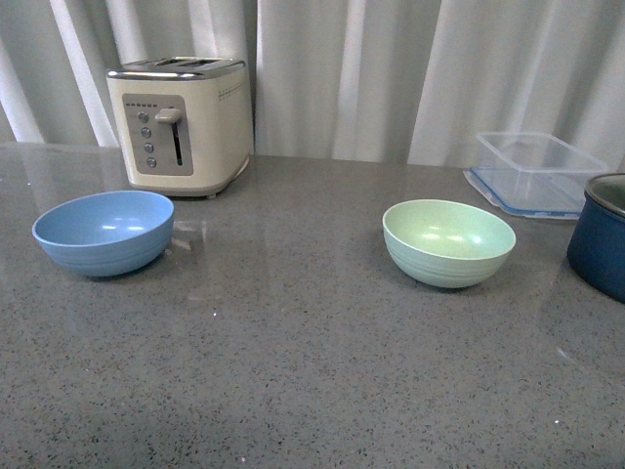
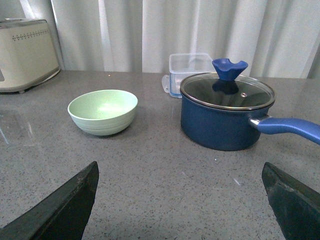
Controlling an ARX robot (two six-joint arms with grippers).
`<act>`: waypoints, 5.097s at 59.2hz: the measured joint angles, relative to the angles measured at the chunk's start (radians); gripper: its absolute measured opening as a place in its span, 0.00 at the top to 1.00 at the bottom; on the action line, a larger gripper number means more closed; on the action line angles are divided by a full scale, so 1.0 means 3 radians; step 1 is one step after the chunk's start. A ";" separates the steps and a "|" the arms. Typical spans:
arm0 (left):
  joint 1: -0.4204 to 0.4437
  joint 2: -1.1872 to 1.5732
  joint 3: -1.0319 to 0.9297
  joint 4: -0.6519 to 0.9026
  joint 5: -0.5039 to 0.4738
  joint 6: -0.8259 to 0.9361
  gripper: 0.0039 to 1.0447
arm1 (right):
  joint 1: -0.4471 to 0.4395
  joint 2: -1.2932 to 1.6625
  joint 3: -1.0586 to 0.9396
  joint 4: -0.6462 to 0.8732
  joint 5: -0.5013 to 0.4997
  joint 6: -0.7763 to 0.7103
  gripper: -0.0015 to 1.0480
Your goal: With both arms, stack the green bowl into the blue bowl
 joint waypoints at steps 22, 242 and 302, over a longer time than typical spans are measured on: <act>0.0000 0.0000 0.0000 0.0000 -0.0001 0.0000 0.06 | 0.0000 0.0000 0.0000 0.0000 0.0000 0.0000 0.10; 0.0332 0.6574 0.5065 -0.1066 0.0235 -0.0923 0.97 | 0.0000 -0.0003 -0.0001 0.0000 0.0001 0.0000 0.10; -0.0768 0.6806 0.5545 -0.1245 -0.0003 -0.1012 0.97 | 0.0000 -0.0003 0.0000 0.0000 0.0000 0.0000 0.10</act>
